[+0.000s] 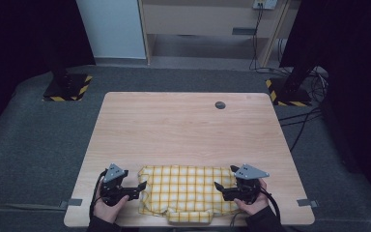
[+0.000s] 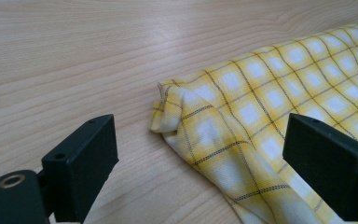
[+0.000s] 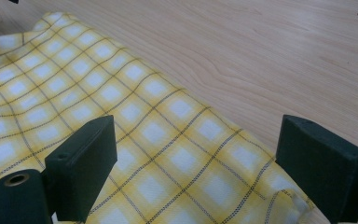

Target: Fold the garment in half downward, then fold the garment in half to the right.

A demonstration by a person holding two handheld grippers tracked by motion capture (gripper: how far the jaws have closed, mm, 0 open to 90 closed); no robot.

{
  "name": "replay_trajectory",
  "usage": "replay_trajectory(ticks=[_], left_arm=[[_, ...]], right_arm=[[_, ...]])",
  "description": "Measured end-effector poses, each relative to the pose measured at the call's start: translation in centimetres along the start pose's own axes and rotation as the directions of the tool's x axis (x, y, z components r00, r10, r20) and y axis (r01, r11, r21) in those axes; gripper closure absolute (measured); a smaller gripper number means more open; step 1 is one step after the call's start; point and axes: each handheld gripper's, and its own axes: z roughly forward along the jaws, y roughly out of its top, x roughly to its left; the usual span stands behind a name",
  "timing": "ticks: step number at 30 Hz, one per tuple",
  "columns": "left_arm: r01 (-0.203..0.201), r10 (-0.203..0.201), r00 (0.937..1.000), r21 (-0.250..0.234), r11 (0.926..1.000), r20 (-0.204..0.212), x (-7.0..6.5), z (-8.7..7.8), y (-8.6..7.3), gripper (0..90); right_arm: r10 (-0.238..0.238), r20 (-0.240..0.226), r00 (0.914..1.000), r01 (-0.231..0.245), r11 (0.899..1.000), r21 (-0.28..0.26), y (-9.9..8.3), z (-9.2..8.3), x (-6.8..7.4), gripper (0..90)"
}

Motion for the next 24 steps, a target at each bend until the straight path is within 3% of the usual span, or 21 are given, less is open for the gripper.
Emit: replay_trajectory(ticks=[13,24], left_arm=[[0.005,-0.005,1.0,0.02,0.9998,0.001,0.2,0.3,0.0,9.3],[0.0,0.001,0.9999,0.05,0.9988,-0.012,0.1,0.6,1.1,11.5]], right_arm=[[-0.01,0.005,0.9999,0.01,0.999,0.048,-0.2,0.7,0.2,11.8],[-0.018,0.002,0.9998,0.018,0.999,0.047,0.3,0.4,0.6,11.4]])
